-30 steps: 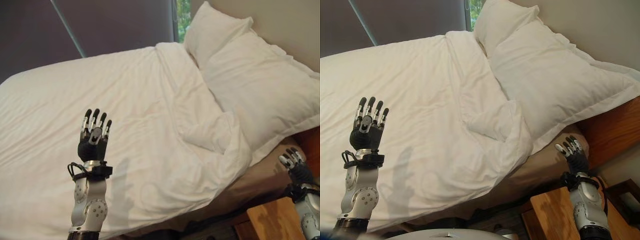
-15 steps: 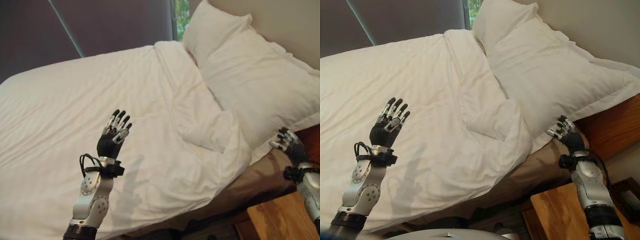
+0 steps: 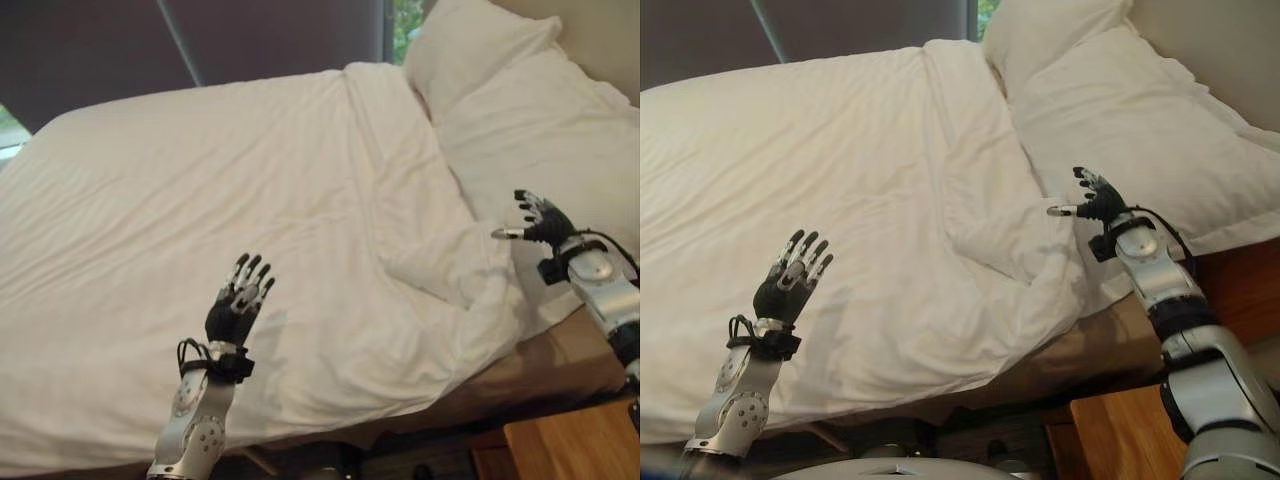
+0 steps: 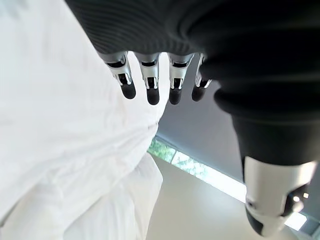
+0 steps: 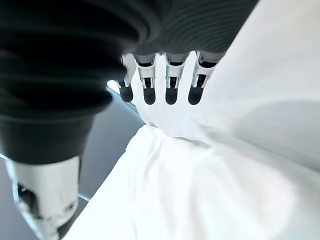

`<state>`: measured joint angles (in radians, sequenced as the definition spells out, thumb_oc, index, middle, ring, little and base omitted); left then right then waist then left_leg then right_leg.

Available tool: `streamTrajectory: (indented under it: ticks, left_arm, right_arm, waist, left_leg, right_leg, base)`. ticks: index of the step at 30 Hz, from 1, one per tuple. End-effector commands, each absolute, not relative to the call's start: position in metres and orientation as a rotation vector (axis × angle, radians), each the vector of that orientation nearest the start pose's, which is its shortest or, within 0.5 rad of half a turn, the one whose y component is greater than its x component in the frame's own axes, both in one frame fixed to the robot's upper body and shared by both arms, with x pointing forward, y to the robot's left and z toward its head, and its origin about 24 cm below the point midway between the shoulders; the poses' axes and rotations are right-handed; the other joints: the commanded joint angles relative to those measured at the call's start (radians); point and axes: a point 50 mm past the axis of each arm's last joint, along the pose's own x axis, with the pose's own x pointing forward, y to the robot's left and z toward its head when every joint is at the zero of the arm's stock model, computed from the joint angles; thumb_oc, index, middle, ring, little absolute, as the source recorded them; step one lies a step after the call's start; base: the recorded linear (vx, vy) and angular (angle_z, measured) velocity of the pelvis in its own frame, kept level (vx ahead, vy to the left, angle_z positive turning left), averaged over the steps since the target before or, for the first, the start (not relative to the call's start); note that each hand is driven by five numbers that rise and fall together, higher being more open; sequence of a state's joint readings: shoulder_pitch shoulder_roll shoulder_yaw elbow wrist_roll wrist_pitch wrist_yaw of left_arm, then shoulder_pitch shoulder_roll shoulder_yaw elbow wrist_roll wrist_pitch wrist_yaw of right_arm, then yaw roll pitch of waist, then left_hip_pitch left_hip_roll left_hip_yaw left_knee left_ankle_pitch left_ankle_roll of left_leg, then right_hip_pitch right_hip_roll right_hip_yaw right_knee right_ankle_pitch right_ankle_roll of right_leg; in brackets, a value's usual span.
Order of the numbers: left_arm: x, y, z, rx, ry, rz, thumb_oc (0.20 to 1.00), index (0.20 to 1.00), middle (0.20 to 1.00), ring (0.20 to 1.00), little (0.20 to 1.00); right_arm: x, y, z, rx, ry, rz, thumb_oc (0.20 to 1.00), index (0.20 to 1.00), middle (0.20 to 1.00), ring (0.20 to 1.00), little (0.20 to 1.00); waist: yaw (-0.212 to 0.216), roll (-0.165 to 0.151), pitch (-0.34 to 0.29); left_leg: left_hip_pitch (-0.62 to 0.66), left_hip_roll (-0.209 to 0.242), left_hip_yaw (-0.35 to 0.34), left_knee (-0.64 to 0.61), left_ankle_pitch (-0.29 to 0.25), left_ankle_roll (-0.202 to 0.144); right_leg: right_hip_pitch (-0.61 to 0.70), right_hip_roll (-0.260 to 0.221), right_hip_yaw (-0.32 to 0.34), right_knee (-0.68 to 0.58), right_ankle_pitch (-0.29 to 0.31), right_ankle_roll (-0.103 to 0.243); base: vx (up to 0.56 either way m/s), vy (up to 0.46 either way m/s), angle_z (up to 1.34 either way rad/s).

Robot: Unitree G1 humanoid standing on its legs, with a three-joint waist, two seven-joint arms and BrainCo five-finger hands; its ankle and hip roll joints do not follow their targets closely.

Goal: Making the bed.

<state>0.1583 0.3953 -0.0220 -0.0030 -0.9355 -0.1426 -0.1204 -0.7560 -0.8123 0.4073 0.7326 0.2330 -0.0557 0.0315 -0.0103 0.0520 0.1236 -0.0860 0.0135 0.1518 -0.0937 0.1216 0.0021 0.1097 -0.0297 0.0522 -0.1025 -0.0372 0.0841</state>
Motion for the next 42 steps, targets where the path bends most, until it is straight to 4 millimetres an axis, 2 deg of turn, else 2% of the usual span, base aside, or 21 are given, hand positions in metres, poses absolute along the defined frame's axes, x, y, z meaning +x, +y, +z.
streamTrajectory:
  ticks: [1, 6, 12, 19, 25, 28, 29, 30, 33, 36, 37, 39, 40, 42]
  left_arm:
    - [0.225, 0.241, 0.052, -0.552, -0.117, 0.012, 1.0, 1.0, 1.0, 1.0, 1.0]
    - [0.224, 0.239, 0.049, -0.58, -0.114, 0.011, 1.0, 1.0, 1.0, 1.0, 1.0]
    - [0.227, 0.232, 0.049, -0.605, -0.121, -0.005, 1.0, 1.0, 1.0, 1.0, 1.0]
    - [0.23, 0.23, 0.052, -0.598, -0.136, -0.01, 1.0, 1.0, 1.0, 1.0, 1.0]
    - [0.234, 0.223, 0.053, -0.61, -0.139, -0.032, 1.0, 1.0, 1.0, 1.0, 1.0]
    - [0.235, 0.221, 0.054, -0.615, -0.143, -0.036, 1.0, 1.0, 1.0, 1.0, 1.0]
    - [0.236, 0.22, 0.054, -0.614, -0.145, -0.036, 1.0, 1.0, 1.0, 1.0, 1.0]
    - [0.238, 0.217, 0.056, -0.615, -0.152, -0.049, 1.0, 1.0, 1.0, 1.0, 1.0]
    - [0.239, 0.216, 0.056, -0.617, -0.159, -0.039, 1.0, 1.0, 1.0, 1.0, 1.0]
    - [0.239, 0.217, 0.057, -0.616, -0.165, -0.03, 1.0, 1.0, 1.0, 1.0, 1.0]
    - [0.238, 0.219, 0.056, -0.613, -0.168, -0.014, 1.0, 1.0, 1.0, 1.0, 1.0]
    - [0.237, 0.222, 0.056, -0.613, -0.174, 0.009, 1.0, 1.0, 1.0, 1.0, 1.0]
    - [0.235, 0.227, 0.057, -0.613, -0.183, 0.038, 1.0, 1.0, 1.0, 1.0, 1.0]
    - [0.234, 0.229, 0.056, -0.614, -0.183, 0.046, 1.0, 1.0, 1.0, 1.0, 1.0]
  right_arm:
    - [0.381, -0.284, 0.195, -0.847, -0.06, -0.101, 1.0, 1.0, 1.0, 1.0, 1.0]
    - [0.388, -0.294, 0.203, -0.915, -0.007, -0.173, 1.0, 1.0, 1.0, 1.0, 1.0]
    - [0.388, -0.309, 0.187, -1.045, 0.137, -0.22, 1.0, 1.0, 1.0, 1.0, 1.0]
    - [0.38, -0.325, 0.179, -1.246, 0.226, -0.211, 1.0, 1.0, 1.0, 1.0, 1.0]
    - [0.375, -0.323, 0.155, -1.409, 0.301, -0.112, 1.0, 1.0, 1.0, 1.0, 1.0]
    - [0.373, -0.321, 0.146, -1.438, 0.319, -0.082, 1.0, 1.0, 1.0, 1.0, 1.0]
    - [0.373, -0.318, 0.142, -1.45, 0.319, -0.059, 0.2, 0.2, 0.2, 0.2, 0.2]
    - [0.373, -0.309, 0.13, -1.508, 0.336, 0.019, 0.2, 0.2, 0.2, 0.2, 0.2]
    - [0.37, -0.299, 0.116, -1.534, 0.326, 0.083, 0.2, 0.2, 0.2, 0.2, 0.2]
    - [0.368, -0.292, 0.111, -1.52, 0.285, 0.11, 0.2, 0.2, 0.2, 0.2, 0.2]
    - [0.366, -0.28, 0.106, -1.515, 0.236, 0.153, 0.2, 0.2, 0.2, 0.2, 0.2]
    - [0.363, -0.26, 0.108, -1.527, 0.138, 0.226, 0.2, 0.2, 0.2, 0.2, 0.2]
    - [0.354, -0.249, 0.113, -1.533, 0.049, 0.277, 0.2, 0.2, 0.2, 0.2, 0.2]
    - [0.347, -0.245, 0.113, -1.541, 0.015, 0.313, 0.2, 0.2, 0.2, 0.2, 0.2]
  waist:
    - [0.033, -0.023, 0.0]
    - [0.051, -0.016, 0.013]
    - [0.071, 0.004, 0.031]
    - [0.068, 0.025, 0.046]
    - [0.058, 0.036, 0.056]
    - [0.055, 0.04, 0.061]
    - [0.053, 0.041, 0.063]
    - [0.051, 0.044, 0.065]
    - [0.043, 0.046, 0.066]
    - [0.037, 0.046, 0.069]
    - [0.031, 0.046, 0.069]
    - [0.02, 0.045, 0.071]
    - [0.006, 0.041, 0.072]
    - [-0.001, 0.038, 0.073]
  left_leg:
    - [0.097, 0.022, -0.023, 0.006, -0.067, -0.064]
    - [0.075, 0.016, -0.047, 0.006, -0.056, -0.066]
    - [0.044, 0.007, -0.077, 0.006, -0.039, -0.071]
    - [0.017, 0.0, -0.087, 0.006, -0.031, -0.073]
    - [0.005, -0.002, -0.084, 0.006, -0.029, -0.073]
    - [0.002, -0.003, -0.083, 0.006, -0.029, -0.074]
    - [0.0, -0.003, -0.082, 0.006, -0.029, -0.074]
    - [-0.002, -0.003, -0.082, 0.006, -0.03, -0.074]
    - [-0.002, -0.003, -0.079, 0.006, -0.032, -0.073]
    - [0.0, -0.003, -0.077, 0.006, -0.034, -0.073]
    - [0.004, -0.003, -0.075, 0.006, -0.037, -0.071]
    - [0.006, -0.002, -0.07, 0.006, -0.04, -0.07]
    - [0.008, -0.001, -0.067, 0.006, -0.045, -0.069]
    - [0.01, -0.001, -0.066, 0.006, -0.047, -0.068]
  right_leg:
    - [-0.105, -0.015, -0.072, 0.015, 0.068, 0.011]
    - [-0.114, -0.019, -0.095, 0.015, 0.069, 0.01]
    - [-0.134, -0.025, -0.115, 0.015, 0.072, 0.009]
    - [-0.159, -0.031, -0.125, 0.015, 0.075, 0.012]
    - [-0.173, -0.032, -0.117, 0.015, 0.078, 0.012]
    - [-0.18, -0.033, -0.114, 0.015, 0.08, 0.012]
    - [-0.182, -0.034, -0.112, 0.015, 0.081, 0.012]
    - [-0.184, -0.034, -0.111, 0.015, 0.078, 0.012]
    - [-0.184, -0.035, -0.108, 0.015, 0.079, 0.012]
    - [-0.182, -0.035, -0.105, 0.015, 0.078, 0.012]
    - [-0.18, -0.035, -0.104, 0.015, 0.077, 0.012]
    - [-0.181, -0.035, -0.101, 0.015, 0.076, 0.012]
    - [-0.18, -0.035, -0.097, 0.015, 0.076, 0.013]
    - [-0.18, -0.035, -0.096, 0.015, 0.075, 0.013]
  base:
    - [-0.04, -0.032, 0.1]
    - [-0.03, -0.015, 0.23]
    - [-0.02, -0.014, 0.17]
    - [-0.01, 0.0, 0.04]
    - [0.0, 0.0, 0.0]
    - [0.0, 0.0, 0.0]
    - [0.0, 0.0, 0.0]
    - [0.0, 0.0, 0.0]
    - [0.0, 0.0, 0.0]
    - [0.0, 0.0, 0.0]
    - [0.0, 0.0, 0.0]
    - [0.0, 0.0, 0.0]
    - [0.0, 0.0, 0.0]
    - [0.0, 0.0, 0.0]
